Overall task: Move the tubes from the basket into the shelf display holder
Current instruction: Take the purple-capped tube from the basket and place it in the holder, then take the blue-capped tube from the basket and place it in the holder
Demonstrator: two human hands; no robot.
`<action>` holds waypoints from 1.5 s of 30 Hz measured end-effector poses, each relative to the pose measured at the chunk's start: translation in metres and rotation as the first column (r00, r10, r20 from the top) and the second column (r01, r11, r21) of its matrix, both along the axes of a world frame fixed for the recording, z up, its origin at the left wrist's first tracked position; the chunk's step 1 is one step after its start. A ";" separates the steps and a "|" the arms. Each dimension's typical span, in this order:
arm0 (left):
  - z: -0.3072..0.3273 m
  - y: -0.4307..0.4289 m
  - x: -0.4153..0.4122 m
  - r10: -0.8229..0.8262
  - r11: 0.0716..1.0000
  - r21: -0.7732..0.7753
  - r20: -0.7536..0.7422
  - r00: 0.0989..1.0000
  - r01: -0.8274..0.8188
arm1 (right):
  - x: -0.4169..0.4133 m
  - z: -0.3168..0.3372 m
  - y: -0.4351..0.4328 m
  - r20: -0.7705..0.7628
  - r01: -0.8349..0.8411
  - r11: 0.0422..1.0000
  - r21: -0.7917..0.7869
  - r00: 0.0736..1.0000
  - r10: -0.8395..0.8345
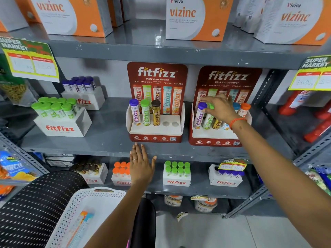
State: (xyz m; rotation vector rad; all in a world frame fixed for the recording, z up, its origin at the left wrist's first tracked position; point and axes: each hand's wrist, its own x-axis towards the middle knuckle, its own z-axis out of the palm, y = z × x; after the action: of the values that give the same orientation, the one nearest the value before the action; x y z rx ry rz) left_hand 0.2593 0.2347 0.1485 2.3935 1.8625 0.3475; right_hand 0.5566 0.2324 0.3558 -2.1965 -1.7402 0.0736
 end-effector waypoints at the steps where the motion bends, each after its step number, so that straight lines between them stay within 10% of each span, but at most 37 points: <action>1: 0.000 0.000 0.000 -0.004 1.000 -0.001 0.002 1.000 0.004 | -0.004 -0.001 -0.001 -0.011 -0.007 1.000 0.011 1.000 0.008; 6: 0.009 0.000 -0.004 -0.041 0.999 -0.001 0.094 0.995 0.042 | -0.074 -0.006 -0.011 -0.289 0.070 0.889 0.452 0.955 0.072; 12: -0.008 -0.037 -0.065 0.087 0.990 0.082 0.253 0.964 -0.111 | -0.211 -0.088 -0.015 -0.393 -0.070 0.838 0.541 0.860 0.325; 23: -0.129 -0.191 -0.236 0.739 0.671 -0.232 0.129 0.662 -0.704 | -0.423 -0.291 -0.050 -0.396 -0.729 0.684 0.017 0.623 0.674; 29: -0.157 -0.227 -0.265 0.828 0.518 -0.308 -0.054 0.558 -0.798 | -0.492 -0.349 -0.072 -0.227 -0.914 0.319 -0.253 0.376 0.898; 36: -0.163 -0.226 -0.264 0.795 0.528 -0.343 -0.124 0.594 -0.777 | -0.508 -0.372 -0.063 0.204 -0.906 0.198 -0.374 0.128 0.971; 41: -0.162 -0.227 -0.264 0.785 0.515 -0.355 -0.170 0.596 -0.780 | -0.480 -0.343 -0.055 0.022 -0.947 0.222 -0.233 0.223 0.975; 45: -0.154 -0.220 -0.263 0.802 0.493 -0.346 -0.175 0.571 -0.798 | -0.429 -0.301 -0.042 -0.389 -0.856 0.517 0.010 0.473 0.790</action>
State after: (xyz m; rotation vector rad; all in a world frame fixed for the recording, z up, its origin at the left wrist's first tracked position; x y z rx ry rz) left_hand -0.0038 0.0152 -0.0054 1.1109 2.6290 0.0058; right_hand 0.1277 0.1903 0.0551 -1.0674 -2.4562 0.8420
